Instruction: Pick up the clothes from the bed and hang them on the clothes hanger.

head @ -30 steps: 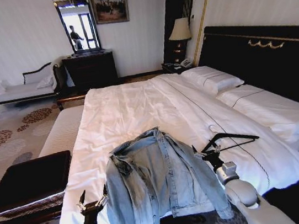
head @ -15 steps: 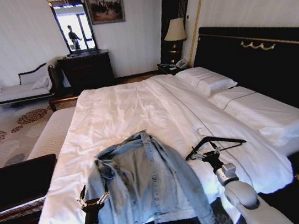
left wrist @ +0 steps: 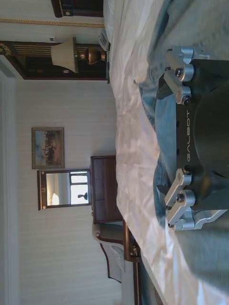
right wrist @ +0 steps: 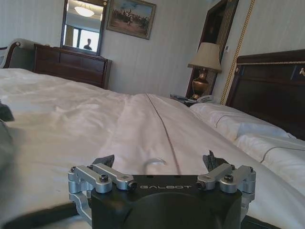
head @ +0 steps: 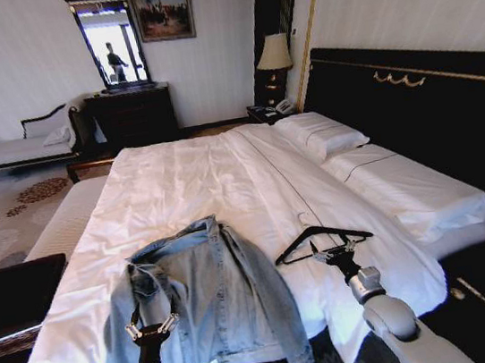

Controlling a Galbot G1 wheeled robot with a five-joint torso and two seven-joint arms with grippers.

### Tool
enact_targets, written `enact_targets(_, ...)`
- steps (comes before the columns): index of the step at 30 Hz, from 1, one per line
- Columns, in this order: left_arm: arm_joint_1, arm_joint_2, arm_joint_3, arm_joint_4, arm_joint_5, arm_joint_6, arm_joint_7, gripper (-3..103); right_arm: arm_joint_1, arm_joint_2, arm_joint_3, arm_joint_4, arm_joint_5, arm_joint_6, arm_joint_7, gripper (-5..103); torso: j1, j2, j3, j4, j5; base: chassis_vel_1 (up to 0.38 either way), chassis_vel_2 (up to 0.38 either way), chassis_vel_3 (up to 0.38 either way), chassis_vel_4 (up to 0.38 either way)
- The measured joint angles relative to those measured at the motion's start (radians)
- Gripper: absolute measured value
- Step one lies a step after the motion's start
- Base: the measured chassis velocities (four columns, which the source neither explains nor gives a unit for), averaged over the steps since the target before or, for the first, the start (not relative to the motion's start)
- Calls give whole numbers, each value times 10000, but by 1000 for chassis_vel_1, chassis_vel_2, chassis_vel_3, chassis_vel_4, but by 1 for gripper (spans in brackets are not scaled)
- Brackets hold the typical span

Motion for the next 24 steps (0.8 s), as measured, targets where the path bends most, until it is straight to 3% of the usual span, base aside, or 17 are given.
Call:
enact_targets(3, 2, 3, 3, -42, -25, 44, -23, 100, 69, -265, -114, -44, 127, 43, 1, 100, 0, 0, 0, -1, 3, -184, -176, 180, 154)
enact_targets(7, 101, -49, 44, -81, 5, 41, -41, 100, 742, -1453, -608, -262, 537, -144, -54, 100, 1, -1, 1, 0, 5, -137, -111, 105, 81)
enact_targets(9, 124, -59, 50, -82, 15, 31, -42, 100, 850, -1612, -693, -289, 620, -249, -71, 100, 1, -1, 1, -1, 5, 0, 0, 0, 0)
enact_targets(12, 263, -161, 31, -30, 22, -164, -49, 100, 1844, -2906, -1781, -294, 1533, -1332, -250, 100, 0, 0, 0, 0, -5, 0, 0, 0, 0)
enact_targets(13, 263, -161, 31, -30, 22, -164, -49, 100, 1844, -2906, -1781, -294, 1533, -1332, -250, 100, 0, 0, 0, 0, -5, 0, 0, 0, 0)
enact_targets(16, 331, -260, -26, 97, -51, -360, -41, 100, 3467, -4127, -3239, -225, 2557, -2266, -586, 100, 0, 0, 0, 1, -2, 0, 0, 0, 0)
enact_targets(17, 331, -260, -26, 97, -51, -360, -41, 100, 3467, -4127, -3239, -225, 2557, -2266, -586, 100, 0, 0, 0, 1, -2, 0, 0, 0, 0)
enact_targets(19, 374, -362, -28, 191, -50, -485, -13, 100, 5720, -5208, -5338, -337, 3428, -3151, -1086, 100, 0, 0, 1, 0, 0, 0, 0, 0, 0)
enact_targets(20, 374, -362, -28, 191, -50, -485, -13, 100, 5720, -5208, -5338, -337, 3428, -3151, -1086, 100, 0, 0, 1, 0, 0, 0, 0, 0, 0)
enact_targets(22, 376, -426, 39, 226, -21, -528, -5, 100, 7478, -5788, -6523, -494, 4027, -3865, -1745, 100, 1, -1, 2, 8, 4, 0, 0, 0, 0)
enact_targets(24, 308, -405, 154, 246, 34, -529, 3, 100, 8643, -6143, -7185, -678, 4449, -4469, -2432, 100, 2, -1, 1, -2, -8, 0, 0, 0, 0)
